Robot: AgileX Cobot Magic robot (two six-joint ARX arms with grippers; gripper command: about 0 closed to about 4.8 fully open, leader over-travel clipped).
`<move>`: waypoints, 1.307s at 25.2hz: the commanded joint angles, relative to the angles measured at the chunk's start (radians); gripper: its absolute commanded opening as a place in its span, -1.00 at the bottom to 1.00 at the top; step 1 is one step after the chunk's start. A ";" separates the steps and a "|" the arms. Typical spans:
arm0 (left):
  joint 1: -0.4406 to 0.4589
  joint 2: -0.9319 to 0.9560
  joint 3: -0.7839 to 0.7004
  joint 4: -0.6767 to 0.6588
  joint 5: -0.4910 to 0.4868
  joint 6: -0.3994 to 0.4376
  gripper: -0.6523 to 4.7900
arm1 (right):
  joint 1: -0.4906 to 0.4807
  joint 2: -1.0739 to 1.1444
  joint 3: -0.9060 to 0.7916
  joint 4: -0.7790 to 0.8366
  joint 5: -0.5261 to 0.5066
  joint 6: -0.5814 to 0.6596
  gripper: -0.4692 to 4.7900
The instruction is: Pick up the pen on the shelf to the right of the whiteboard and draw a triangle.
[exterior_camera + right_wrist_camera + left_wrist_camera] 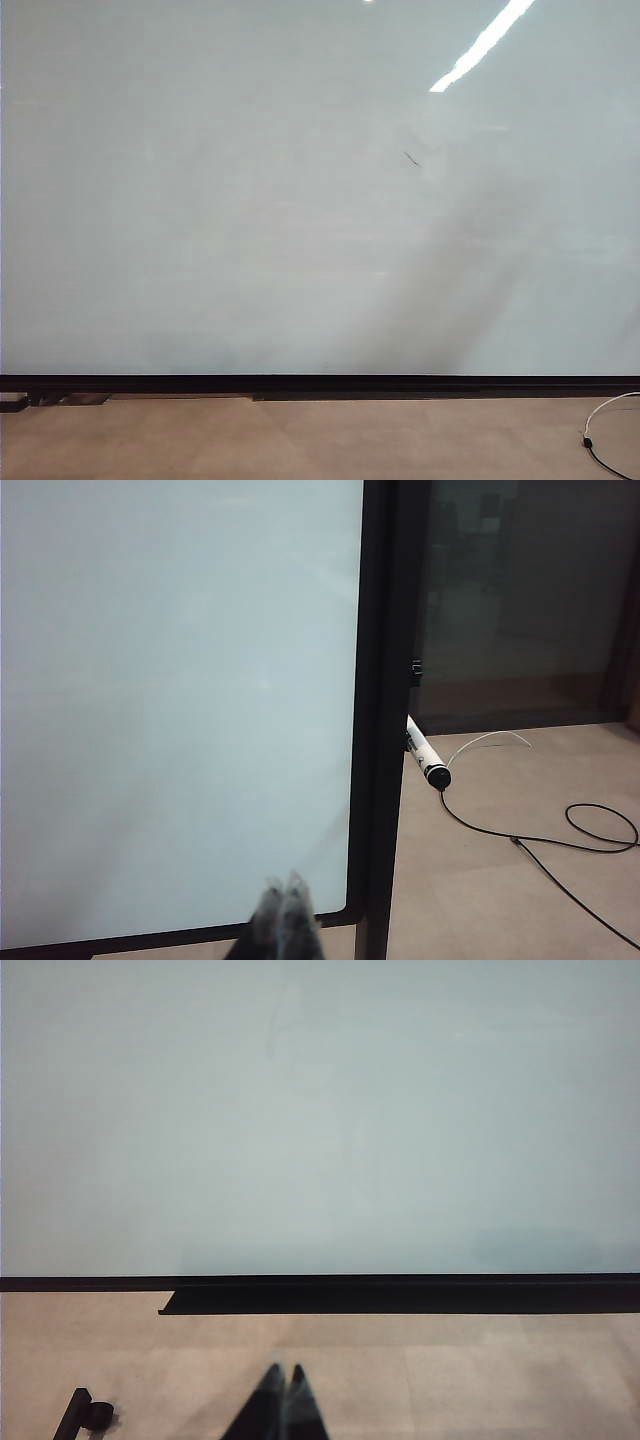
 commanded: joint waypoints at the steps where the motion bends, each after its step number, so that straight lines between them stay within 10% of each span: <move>1: 0.000 0.000 0.003 0.007 0.004 0.000 -0.78 | 0.000 0.000 -0.004 0.016 0.001 0.004 -0.84; 9: 0.000 0.000 0.003 0.007 0.004 0.000 -0.78 | 0.000 0.000 -0.005 0.029 -0.006 0.011 -0.84; 14: 0.000 0.000 0.003 0.007 0.004 0.000 -0.78 | 0.000 0.008 -0.004 0.151 -0.229 0.030 -0.69; 20: 0.000 0.000 0.003 0.007 0.004 0.000 -0.78 | -0.018 0.117 0.092 0.183 -0.092 0.030 0.05; 33: 0.000 0.000 0.003 0.007 0.004 0.000 -0.78 | -0.600 0.800 0.147 0.836 -0.647 0.136 0.27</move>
